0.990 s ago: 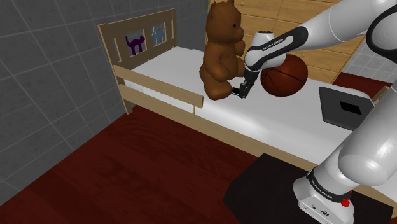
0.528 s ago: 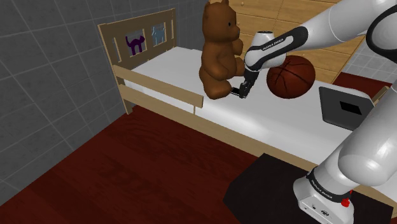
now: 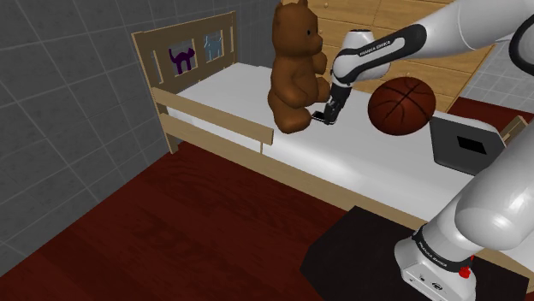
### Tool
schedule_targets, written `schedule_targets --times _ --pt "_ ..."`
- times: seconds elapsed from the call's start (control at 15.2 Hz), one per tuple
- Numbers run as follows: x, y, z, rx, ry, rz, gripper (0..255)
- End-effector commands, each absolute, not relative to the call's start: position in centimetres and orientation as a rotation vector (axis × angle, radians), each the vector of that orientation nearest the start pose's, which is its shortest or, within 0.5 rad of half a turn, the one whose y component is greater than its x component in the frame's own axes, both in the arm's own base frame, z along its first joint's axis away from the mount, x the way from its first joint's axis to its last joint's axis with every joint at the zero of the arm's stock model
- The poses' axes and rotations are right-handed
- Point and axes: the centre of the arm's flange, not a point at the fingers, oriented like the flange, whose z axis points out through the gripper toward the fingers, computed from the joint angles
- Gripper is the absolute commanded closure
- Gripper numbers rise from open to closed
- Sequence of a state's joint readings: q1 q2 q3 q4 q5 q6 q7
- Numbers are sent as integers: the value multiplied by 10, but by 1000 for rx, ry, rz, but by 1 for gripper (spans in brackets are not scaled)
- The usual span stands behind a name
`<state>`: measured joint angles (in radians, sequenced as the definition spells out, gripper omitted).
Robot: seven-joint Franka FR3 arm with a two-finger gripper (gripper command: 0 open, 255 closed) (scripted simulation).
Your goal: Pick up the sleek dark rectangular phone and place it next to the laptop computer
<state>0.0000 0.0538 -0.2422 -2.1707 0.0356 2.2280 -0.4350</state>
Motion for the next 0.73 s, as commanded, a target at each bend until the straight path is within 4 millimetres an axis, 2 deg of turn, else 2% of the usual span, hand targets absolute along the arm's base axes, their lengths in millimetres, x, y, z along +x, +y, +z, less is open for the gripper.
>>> schedule_targets --times 0.0,0.59,0.66 --pt "527 -129 380 -3117 -268 -15 255" --pt "527 -129 425 -3117 -268 -15 255" --pt "519 -139 425 -3117 -268 -15 255"
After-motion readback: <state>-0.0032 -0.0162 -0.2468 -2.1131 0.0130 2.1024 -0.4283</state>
